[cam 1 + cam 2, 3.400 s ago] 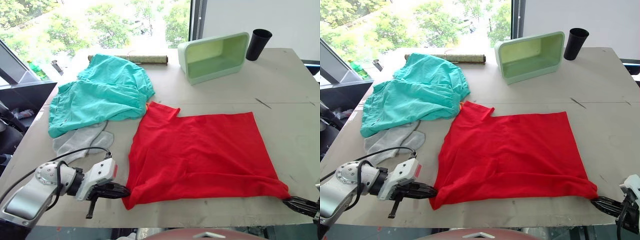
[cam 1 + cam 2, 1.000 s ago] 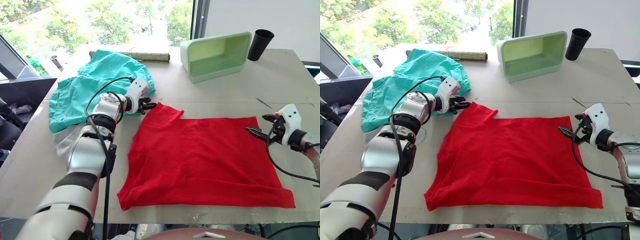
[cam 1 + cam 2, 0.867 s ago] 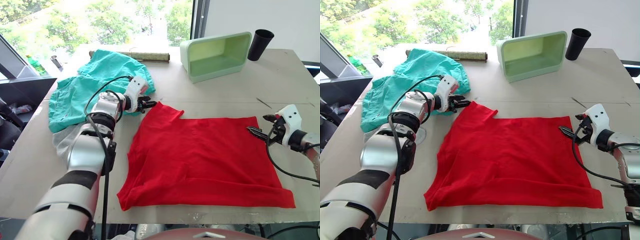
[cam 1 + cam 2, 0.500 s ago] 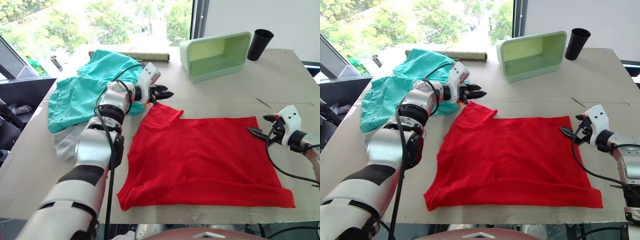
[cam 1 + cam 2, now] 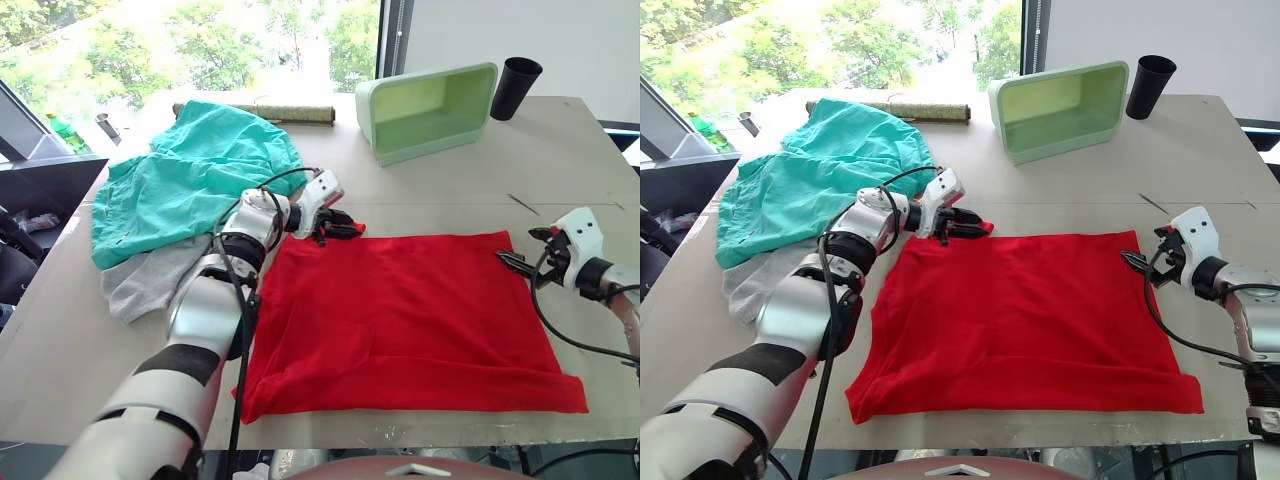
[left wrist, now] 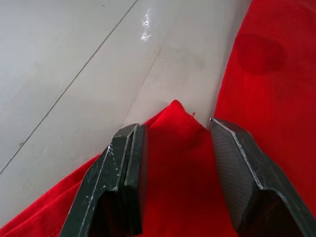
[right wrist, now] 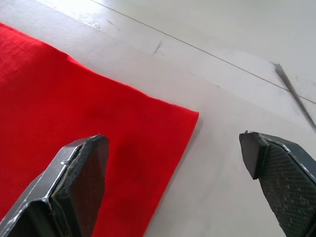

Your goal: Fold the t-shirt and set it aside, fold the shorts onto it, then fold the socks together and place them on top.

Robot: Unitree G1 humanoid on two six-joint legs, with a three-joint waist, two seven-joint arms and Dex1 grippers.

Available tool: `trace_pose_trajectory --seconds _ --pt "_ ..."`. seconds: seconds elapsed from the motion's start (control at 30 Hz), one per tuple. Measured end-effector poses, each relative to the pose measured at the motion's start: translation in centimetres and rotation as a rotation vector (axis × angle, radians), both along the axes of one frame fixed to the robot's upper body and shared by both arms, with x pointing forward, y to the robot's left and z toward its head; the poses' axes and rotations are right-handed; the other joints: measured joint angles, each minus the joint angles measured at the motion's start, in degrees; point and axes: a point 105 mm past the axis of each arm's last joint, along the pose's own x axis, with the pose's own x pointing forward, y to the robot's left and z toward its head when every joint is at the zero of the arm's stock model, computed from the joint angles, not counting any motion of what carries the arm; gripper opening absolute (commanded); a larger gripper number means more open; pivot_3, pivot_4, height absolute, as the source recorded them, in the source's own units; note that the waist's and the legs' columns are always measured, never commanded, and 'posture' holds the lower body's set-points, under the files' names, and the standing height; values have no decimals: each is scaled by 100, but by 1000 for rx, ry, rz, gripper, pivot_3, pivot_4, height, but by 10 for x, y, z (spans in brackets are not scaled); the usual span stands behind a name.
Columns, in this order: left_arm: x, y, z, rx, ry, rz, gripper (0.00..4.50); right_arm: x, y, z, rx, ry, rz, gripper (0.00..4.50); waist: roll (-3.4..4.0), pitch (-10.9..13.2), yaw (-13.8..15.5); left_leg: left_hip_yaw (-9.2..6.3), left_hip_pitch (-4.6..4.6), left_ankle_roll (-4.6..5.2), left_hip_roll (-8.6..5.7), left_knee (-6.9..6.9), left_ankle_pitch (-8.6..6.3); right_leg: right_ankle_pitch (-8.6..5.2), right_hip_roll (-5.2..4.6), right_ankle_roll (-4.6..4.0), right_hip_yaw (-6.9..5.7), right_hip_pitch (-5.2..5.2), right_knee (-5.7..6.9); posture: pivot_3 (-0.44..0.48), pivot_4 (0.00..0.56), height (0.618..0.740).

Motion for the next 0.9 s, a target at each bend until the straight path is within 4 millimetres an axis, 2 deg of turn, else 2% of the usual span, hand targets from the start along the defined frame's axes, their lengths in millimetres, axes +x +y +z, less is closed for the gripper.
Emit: trace_pose_trajectory --seconds 0.3,0.4,0.47,0.5,0.7,0.83,0.9 --pt "0 -2 -2 46 -35 -16 2206 3 2 -3 0 13 0 4500 0 -4 3 0 2 0 0 1 0 0 -2 0 0 2 1 0 150 740" --pt "1 -2 -3 62 -47 -10 1352 5 2 -4 -3 18 -1 4500 1 -5 1 0 3 0 0 1 0 0 -1 0 0 2 1 0 150 740" --pt "2 -1 -3 66 -56 3 407 5 2 -5 -1 24 -4 4500 1 -5 1 0 3 0 0 1 0 0 -2 0 0 2 1 0 150 740" --pt "3 -1 -3 67 -57 8 192 5 2 -6 0 28 -5 4500 1 -5 1 0 3 0 0 1 0 0 -2 -1 0 3 1 0 150 740" --pt "3 0 -4 55 -55 22 192 22 11 -3 253 75 -104 4500 3 -12 -21 0 4 0 1 2 0 1 -3 -2 0 5 5 0 150 740" --pt "2 2 -4 42 -54 32 192 27 9 0 254 99 -150 4500 4 -13 -38 0 5 0 1 1 0 1 -2 -3 0 4 5 0 150 740" --pt "2 3 -4 36 -54 36 192 27 9 -8 212 130 -170 4500 4 -13 -41 0 5 0 1 1 0 1 -1 -3 0 3 5 0 150 740"
